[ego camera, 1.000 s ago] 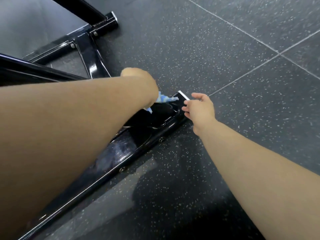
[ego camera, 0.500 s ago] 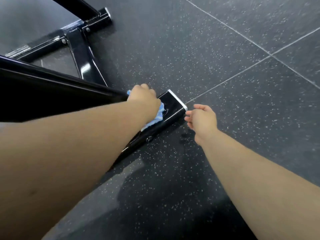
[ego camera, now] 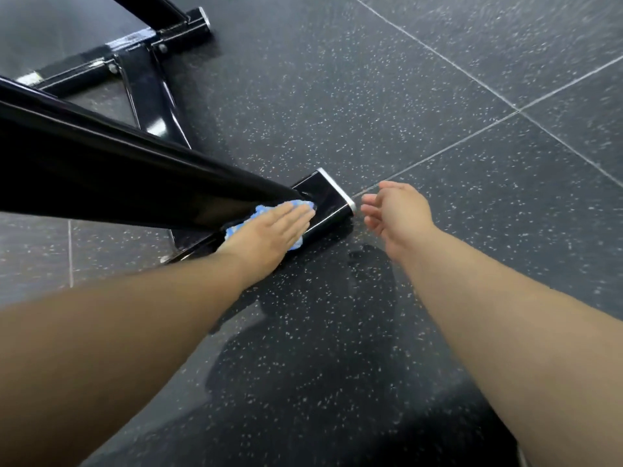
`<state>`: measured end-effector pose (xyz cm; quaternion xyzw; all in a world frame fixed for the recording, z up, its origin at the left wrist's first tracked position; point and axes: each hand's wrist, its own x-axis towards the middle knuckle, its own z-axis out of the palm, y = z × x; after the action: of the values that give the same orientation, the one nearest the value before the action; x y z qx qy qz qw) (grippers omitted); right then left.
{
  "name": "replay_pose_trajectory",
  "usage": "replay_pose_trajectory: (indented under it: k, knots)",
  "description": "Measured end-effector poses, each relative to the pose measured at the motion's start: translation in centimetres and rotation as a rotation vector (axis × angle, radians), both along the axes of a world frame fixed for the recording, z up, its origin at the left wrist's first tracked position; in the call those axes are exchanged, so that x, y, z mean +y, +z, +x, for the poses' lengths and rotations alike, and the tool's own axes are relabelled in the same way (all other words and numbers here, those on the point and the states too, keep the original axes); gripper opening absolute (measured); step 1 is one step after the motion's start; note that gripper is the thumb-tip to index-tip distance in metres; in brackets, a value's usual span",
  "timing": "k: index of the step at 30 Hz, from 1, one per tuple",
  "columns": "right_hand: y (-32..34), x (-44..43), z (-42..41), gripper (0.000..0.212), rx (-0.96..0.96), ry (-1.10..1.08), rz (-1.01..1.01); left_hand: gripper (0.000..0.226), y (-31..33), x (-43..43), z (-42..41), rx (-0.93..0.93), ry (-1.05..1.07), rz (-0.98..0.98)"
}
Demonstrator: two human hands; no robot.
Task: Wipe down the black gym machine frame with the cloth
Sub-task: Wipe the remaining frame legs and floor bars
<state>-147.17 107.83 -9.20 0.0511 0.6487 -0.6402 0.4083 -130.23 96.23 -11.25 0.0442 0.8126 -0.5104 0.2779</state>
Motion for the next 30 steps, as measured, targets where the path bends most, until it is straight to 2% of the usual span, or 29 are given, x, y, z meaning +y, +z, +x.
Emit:
replay_pose_trajectory:
  k: [3,5,6,8,11,12,14,16,17,19,22,27,30]
  knots:
    - [-0.3,-0.3,0.9,0.019,-0.045,0.019,0.046,0.061,1.3,-0.5,4.1,-0.161,-0.032,0.047]
    - [-0.7,-0.8,2.3,0.020,-0.065,0.052,0.068,0.063,2.4,-2.0,7.7,-0.183,0.018,0.080]
    - [-1.0,-1.3,3.0,0.022,-0.061,0.074,0.071,0.067,3.2,-3.2,9.3,-0.134,0.045,0.159]
    - [-1.0,-2.1,4.3,0.025,-0.047,0.095,0.071,0.070,4.9,-5.1,10.9,0.077,-0.017,0.358]
    - [-0.8,-2.0,6.0,0.017,-0.097,0.086,0.088,0.042,5.7,-5.5,10.5,0.230,0.053,0.632]
    - [-0.7,-1.6,6.6,0.015,-0.116,0.103,0.097,0.040,5.2,-4.8,10.7,0.273,0.208,0.671]
    - [-0.5,-1.0,7.7,0.014,-0.113,0.154,0.117,0.048,3.5,-3.6,12.3,0.479,0.582,0.659]
    - [-0.7,-0.5,8.8,0.018,-0.085,0.208,0.125,0.053,1.9,-2.9,13.5,0.822,1.003,0.732]
    - [-0.8,-0.6,9.7,0.019,-0.064,0.263,0.113,0.056,1.2,-3.0,14.3,0.951,1.150,0.790]
    - [-0.8,-1.1,11.6,0.018,-0.036,0.432,0.075,0.057,-0.1,-3.5,14.9,1.089,1.282,0.853]
    - [-1.1,-2.2,15.5,0.015,-0.029,0.609,0.061,0.055,-1.3,-4.0,15.5,1.193,1.340,0.820]
    - [-0.6,-5.7,20.2,0.017,0.048,0.722,0.073,0.048,-1.8,-4.0,18.9,1.236,1.268,0.789]
    - [-0.5,-9.6,22.1,0.018,0.147,0.811,0.037,0.045,-1.6,-5.3,22.1,1.381,1.315,0.763]
